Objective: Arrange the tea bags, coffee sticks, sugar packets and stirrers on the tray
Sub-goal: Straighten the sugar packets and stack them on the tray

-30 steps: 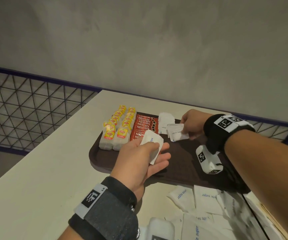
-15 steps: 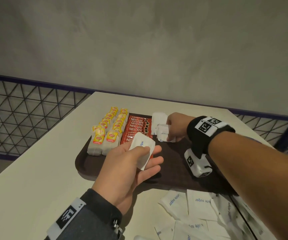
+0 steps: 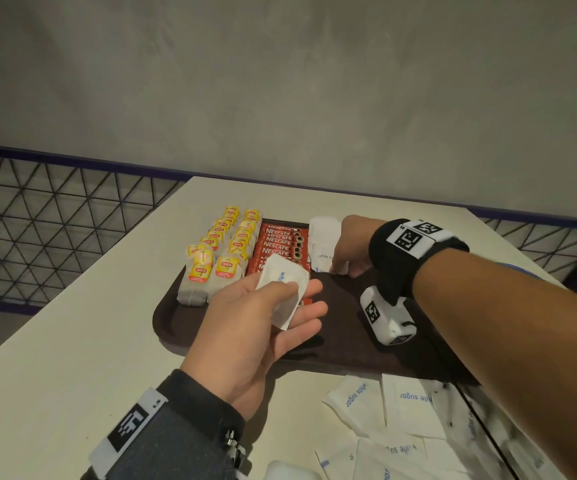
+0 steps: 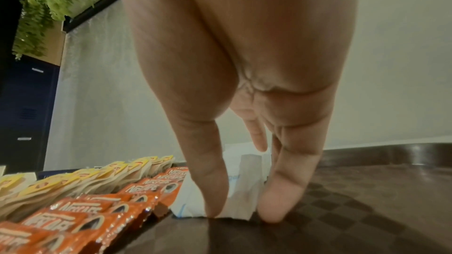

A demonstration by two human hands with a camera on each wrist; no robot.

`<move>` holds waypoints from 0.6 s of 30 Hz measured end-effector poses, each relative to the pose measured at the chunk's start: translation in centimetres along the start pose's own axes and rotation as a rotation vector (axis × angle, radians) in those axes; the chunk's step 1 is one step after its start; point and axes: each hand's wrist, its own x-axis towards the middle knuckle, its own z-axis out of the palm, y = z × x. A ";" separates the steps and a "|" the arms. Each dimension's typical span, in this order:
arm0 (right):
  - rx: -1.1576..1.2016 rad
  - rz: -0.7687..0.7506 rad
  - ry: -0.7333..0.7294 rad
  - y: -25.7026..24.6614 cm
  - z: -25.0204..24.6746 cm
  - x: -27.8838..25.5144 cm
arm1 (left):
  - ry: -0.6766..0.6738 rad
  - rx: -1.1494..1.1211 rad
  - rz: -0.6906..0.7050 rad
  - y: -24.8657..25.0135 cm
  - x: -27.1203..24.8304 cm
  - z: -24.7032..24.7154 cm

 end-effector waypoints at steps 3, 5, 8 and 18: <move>0.022 0.000 0.000 0.0 0.1 0.4 | -0.001 0.002 0.002 0.0 0.0 0.0; 0.028 0.006 0.001 -0.1 0.3 0.6 | -0.004 0.002 0.001 0.0 0.0 0.0; 0.017 0.015 -0.001 -0.2 0.4 0.9 | -0.002 0.003 0.012 0.1 0.1 0.0; -0.135 -0.071 0.151 -0.1 -0.6 -0.6 | -0.031 -0.040 0.036 0.2 -0.2 0.1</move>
